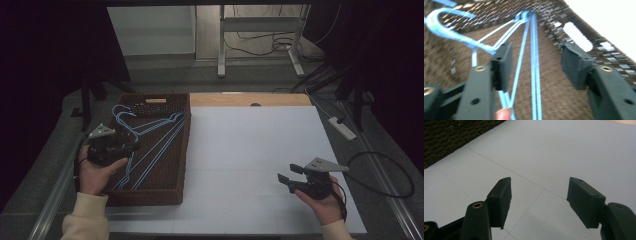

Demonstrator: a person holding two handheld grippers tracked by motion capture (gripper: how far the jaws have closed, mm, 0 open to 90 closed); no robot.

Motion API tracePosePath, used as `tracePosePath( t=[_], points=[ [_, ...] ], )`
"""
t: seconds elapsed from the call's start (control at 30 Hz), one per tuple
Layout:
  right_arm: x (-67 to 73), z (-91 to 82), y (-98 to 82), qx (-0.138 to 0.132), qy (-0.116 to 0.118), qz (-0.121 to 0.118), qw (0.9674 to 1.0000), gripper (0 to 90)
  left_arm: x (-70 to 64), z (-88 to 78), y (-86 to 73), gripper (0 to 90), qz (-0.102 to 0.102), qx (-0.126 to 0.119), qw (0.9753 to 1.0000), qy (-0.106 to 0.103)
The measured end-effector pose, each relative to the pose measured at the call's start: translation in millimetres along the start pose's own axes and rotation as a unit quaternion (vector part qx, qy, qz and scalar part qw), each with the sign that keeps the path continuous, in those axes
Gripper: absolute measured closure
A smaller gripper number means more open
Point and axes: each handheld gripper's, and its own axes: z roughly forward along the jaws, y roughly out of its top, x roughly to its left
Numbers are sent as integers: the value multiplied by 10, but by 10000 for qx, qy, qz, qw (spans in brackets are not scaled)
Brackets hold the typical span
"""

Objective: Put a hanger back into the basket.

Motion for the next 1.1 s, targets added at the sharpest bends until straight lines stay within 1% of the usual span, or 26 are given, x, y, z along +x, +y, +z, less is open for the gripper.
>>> tracePosePath(
  t=[0.07, 0.17, 0.23, 0.3, 0.37, 0.47, 0.5, 0.57, 0.67, 0.83, 0.97, 1.0, 1.1],
  points=[
    [-2, -9, -1, -16, -7, 12, 10000, 368, -71, -61, 10, 379, 62, -162, 9996, -221],
    [-19, -22, -6, -23, -24, 26, 10000, 365, -180, -138, -1, 328, 140, -336, 9983, -462],
    [-36, -25, -10, -12, -37, 33, 10000, 362, -267, -171, -29, 311, 256, -407, 9969, -624],
    [-49, -22, -16, -3, -36, 46, 10000, 361, -345, -183, -67, 299, 325, -410, 9953, -810],
    [-64, -16, -20, 24, -42, 59, 10000, 360, -414, -193, -104, 293, 402, -406, 9952, -790],
    [-79, -6, -24, 34, -46, 57, 10000, 358, -499, -205, -163, 288, 443, -428, 9944, -861],
    [-84, -5, -24, 49, -49, 53, 10000, 357, -539, -201, -194, 288, 484, -404, 9940, -892],
    [-100, 1, -25, 45, -57, 64, 10000, 356, -606, -192, -252, 282, 574, -365, 9938, -881],
    [-119, 7, -25, 58, -81, 54, 9999, 353, -680, -187, -331, 279, 622, -395, 9932, -899],
    [-138, 0, -27, 34, -66, 25, 10000, 350, -751, -172, -415, 278, 708, -421, 9927, -882],
    [-147, -11, -31, 42, -108, -11, 9999, 347, -763, -129, -446, 276, 684, -393, 9935, -819],
    [-147, -12, -32, 56, -133, -49, 9999, 347, -764, -119, -449, 276, 693, -383, 9936, -806],
    [-147, -14, -36, 59, -107, -81, 9999, 346, -773, -104, -454, 277, 732, -369, 9934, -800]
  ],
)
